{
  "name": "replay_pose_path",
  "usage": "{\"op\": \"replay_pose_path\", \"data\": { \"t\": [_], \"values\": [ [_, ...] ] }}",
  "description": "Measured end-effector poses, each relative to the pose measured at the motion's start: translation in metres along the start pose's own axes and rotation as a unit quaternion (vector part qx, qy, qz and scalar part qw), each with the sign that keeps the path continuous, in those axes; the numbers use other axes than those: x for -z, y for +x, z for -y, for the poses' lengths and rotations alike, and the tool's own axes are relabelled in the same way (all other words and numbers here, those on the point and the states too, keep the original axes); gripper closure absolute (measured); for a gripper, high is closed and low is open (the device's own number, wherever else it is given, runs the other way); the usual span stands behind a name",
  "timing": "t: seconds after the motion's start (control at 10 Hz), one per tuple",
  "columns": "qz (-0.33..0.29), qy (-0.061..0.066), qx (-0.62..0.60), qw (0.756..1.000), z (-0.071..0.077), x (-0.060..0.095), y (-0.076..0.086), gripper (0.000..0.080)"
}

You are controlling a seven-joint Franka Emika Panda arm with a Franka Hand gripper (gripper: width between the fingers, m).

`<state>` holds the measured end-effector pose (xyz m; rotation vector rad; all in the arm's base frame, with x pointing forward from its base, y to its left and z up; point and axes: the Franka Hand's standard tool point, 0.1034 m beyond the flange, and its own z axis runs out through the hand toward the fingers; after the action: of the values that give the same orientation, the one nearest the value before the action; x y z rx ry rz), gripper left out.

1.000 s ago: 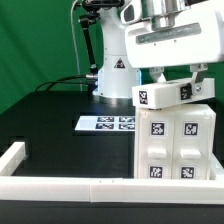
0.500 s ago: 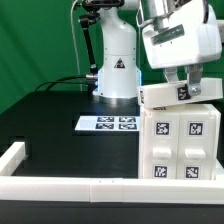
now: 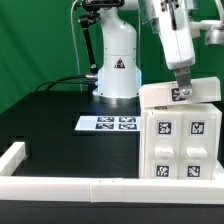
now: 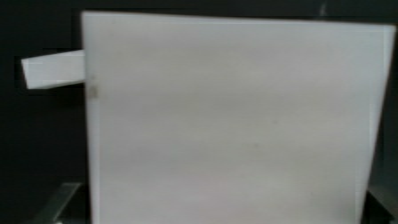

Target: Assemble cabinet

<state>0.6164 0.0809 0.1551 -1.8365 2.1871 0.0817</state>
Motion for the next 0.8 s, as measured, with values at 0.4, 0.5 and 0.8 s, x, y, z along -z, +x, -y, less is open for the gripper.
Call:
{"op": "replay_pose_path", "data": {
  "t": [0.4, 0.5, 0.8],
  "values": [
    [0.006, 0.006, 0.031, 0.999, -0.001, 0.025, -0.014, 0.0009],
    [0.011, 0.011, 0.044, 0.999, -0.001, 0.033, -0.015, 0.0002],
    [0.027, 0.022, 0.043, 0.998, 0.002, 0.037, -0.016, 0.0002]
  ]
}}
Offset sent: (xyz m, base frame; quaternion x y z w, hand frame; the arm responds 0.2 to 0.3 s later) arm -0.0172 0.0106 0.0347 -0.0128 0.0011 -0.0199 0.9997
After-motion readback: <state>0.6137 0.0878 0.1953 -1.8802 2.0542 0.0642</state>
